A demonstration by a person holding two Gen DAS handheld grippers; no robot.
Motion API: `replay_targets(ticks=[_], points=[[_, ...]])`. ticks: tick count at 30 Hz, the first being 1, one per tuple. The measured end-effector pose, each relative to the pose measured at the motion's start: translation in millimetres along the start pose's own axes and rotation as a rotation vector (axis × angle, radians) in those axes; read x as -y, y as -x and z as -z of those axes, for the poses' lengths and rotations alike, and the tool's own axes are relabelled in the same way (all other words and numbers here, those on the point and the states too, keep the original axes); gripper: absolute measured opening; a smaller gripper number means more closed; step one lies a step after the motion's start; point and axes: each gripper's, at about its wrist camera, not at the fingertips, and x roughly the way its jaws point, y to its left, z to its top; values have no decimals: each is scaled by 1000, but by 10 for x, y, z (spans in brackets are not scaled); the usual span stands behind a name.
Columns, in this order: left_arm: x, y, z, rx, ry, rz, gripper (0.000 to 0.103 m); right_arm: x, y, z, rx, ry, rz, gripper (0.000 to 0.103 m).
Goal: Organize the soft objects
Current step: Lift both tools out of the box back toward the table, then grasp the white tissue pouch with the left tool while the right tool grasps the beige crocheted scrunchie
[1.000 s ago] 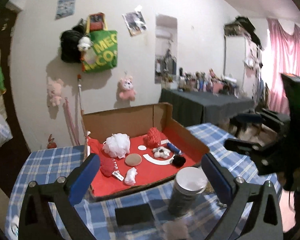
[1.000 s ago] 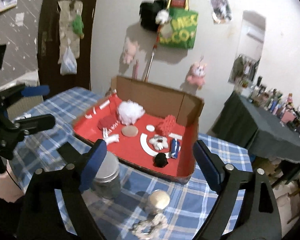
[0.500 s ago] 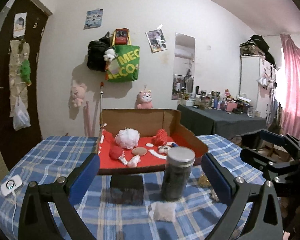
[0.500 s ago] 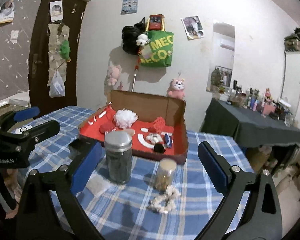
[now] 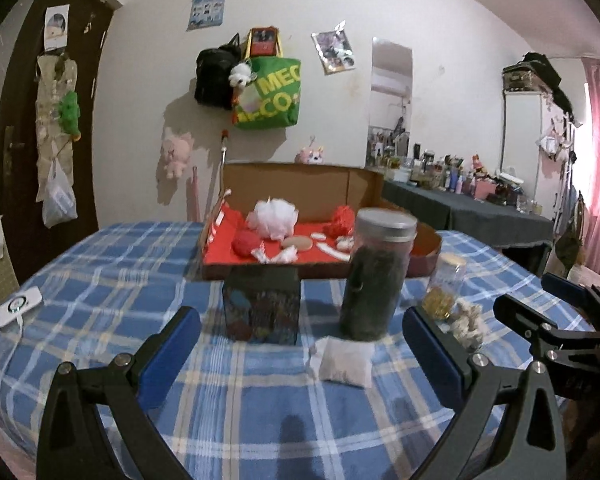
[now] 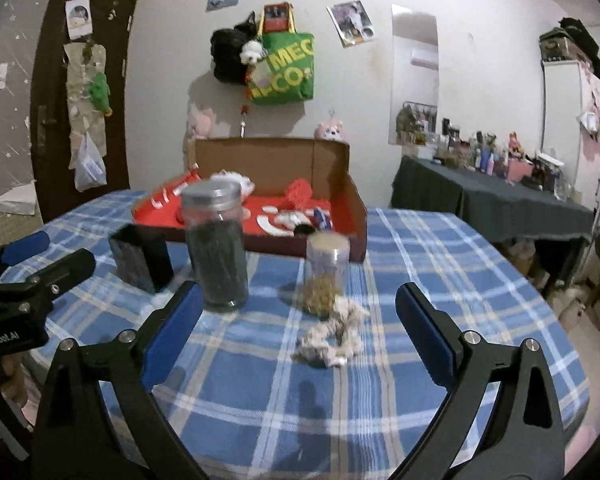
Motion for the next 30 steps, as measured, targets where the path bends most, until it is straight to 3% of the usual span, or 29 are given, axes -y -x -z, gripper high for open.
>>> replay_targets(ticks=[8, 16, 30], points=[[28, -165, 240, -62, -29, -44, 103, 54, -213, 304, -84, -28, 13, 98], [23, -317, 352, -130, -15, -41, 103, 97, -343, 479, -142, -44, 15, 98], [135, -683, 243, -251, -9, 11, 103, 286, -586, 385, -212, -66, -8, 98]])
